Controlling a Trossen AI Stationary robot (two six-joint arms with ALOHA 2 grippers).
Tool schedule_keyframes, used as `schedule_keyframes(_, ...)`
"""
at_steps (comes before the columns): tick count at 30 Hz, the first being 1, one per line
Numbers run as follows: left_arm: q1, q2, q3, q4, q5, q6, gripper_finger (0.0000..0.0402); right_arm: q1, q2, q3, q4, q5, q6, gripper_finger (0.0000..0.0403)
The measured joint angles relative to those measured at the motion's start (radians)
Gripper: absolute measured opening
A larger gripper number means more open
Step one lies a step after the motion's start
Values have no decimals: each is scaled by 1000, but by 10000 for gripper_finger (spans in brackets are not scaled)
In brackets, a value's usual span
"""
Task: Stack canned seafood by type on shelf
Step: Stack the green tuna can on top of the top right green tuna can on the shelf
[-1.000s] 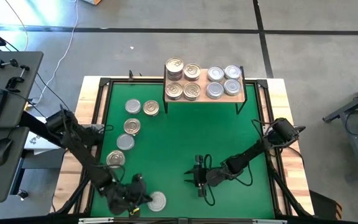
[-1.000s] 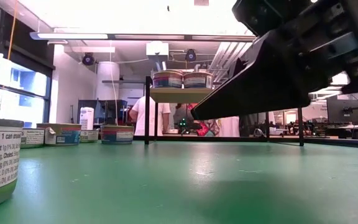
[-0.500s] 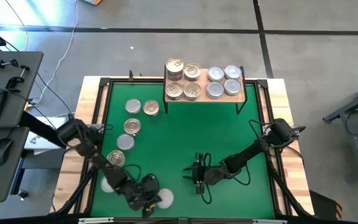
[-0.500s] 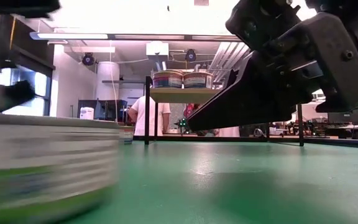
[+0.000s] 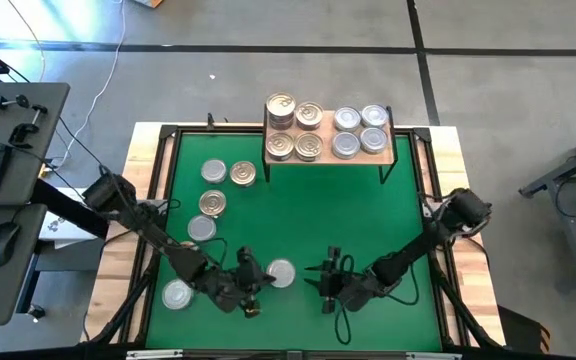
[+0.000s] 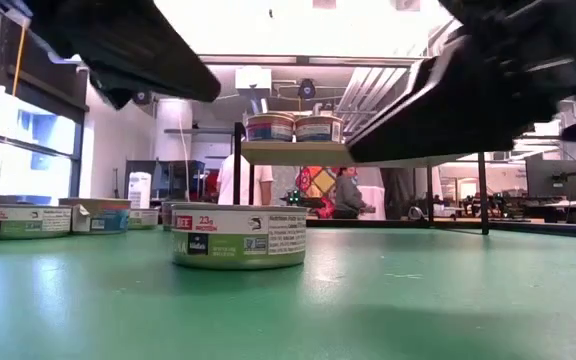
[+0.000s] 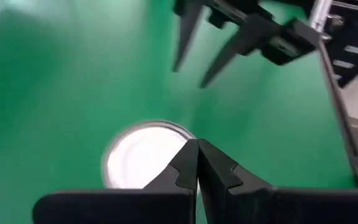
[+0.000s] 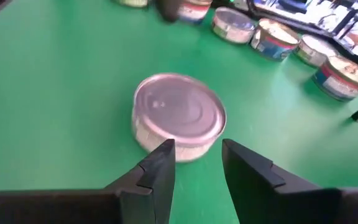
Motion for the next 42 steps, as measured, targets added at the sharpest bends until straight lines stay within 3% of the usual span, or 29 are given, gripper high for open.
schedule_keyframes(5, 2, -8, 2, -107, -49, -62, 0, -8, -20, 0, -129, -23, 89, 124)
schedule_keyframes(10, 3, 30, 1, -176, -61, -198, 0, -70, -20, 0, -148, -239, 123, 142)
schedule_keyframes(14, 3, 79, 1, -166, -58, -240, 0, -122, -17, 0, -103, -377, 113, 185)
schedule_keyframes(22, 5, 154, 5, -138, -77, -320, 0, -204, 45, 0, 7, -490, 47, 293)
schedule_keyframes(28, 31, 206, 6, -31, -80, -284, 0, -251, 132, 0, 144, -606, 11, 339)
schedule_keyframes(36, 74, 291, 6, 161, -31, -183, 0, -251, 225, -3, 369, -598, -31, 344)
schedule_keyframes(42, 71, 254, 3, 194, -22, -72, 0, -241, 266, 2, 426, -539, 26, 336)
